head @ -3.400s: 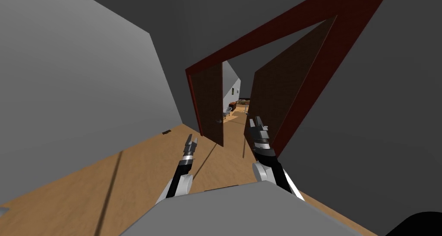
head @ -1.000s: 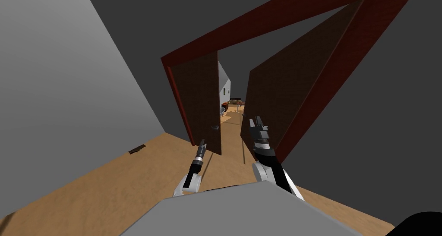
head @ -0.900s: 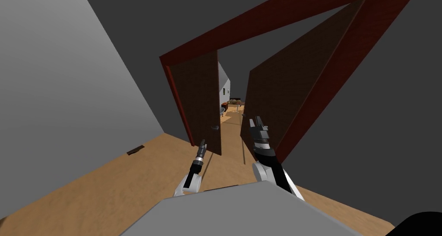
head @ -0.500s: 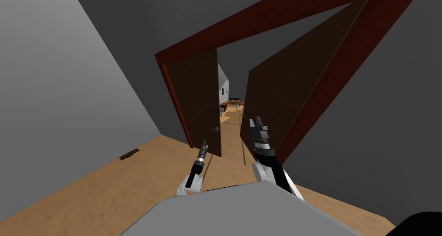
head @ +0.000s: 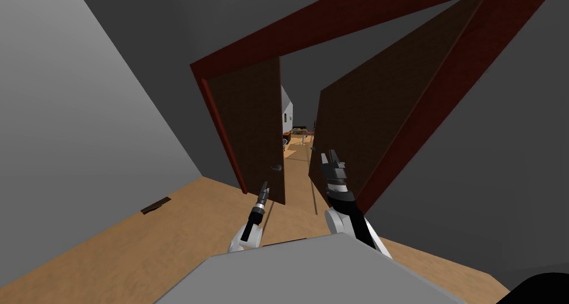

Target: Push the door open

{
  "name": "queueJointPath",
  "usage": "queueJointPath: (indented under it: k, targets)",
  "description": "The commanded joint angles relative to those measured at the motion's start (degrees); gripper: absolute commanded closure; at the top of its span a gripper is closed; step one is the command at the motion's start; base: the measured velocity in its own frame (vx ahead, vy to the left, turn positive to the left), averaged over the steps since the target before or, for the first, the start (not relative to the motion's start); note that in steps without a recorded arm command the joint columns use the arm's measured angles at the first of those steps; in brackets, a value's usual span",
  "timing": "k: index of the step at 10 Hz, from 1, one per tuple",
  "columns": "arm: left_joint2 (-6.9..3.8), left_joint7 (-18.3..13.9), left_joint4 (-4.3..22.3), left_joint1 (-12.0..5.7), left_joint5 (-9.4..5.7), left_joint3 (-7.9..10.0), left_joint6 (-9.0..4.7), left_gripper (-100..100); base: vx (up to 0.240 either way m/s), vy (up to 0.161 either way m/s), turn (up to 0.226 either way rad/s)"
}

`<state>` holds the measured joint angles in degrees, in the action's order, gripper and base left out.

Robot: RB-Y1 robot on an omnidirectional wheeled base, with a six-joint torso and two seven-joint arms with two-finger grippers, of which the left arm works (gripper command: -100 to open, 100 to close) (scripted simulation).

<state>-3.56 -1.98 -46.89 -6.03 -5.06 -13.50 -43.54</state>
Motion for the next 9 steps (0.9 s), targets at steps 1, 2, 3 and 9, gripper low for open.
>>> queueJointPath:
  k: [1, 2, 3, 9]
  targets:
    - [0.27, 0.17, 1.89, -0.75, 0.01, -0.33, -0.52, -100, 0.074, 0.052, -0.058]
    - [0.42, 0.26, 2.90, -1.19, 0.02, -0.52, -0.71, -100, 0.081, 0.053, -0.057]
    - [0.57, 0.36, 3.90, -1.63, 0.02, -0.72, -0.90, -100, 0.068, 0.053, -0.059]
    - [1.81, 0.92, 9.89, -4.25, 0.05, -1.88, -2.01, -100, 0.073, 0.050, -0.055]
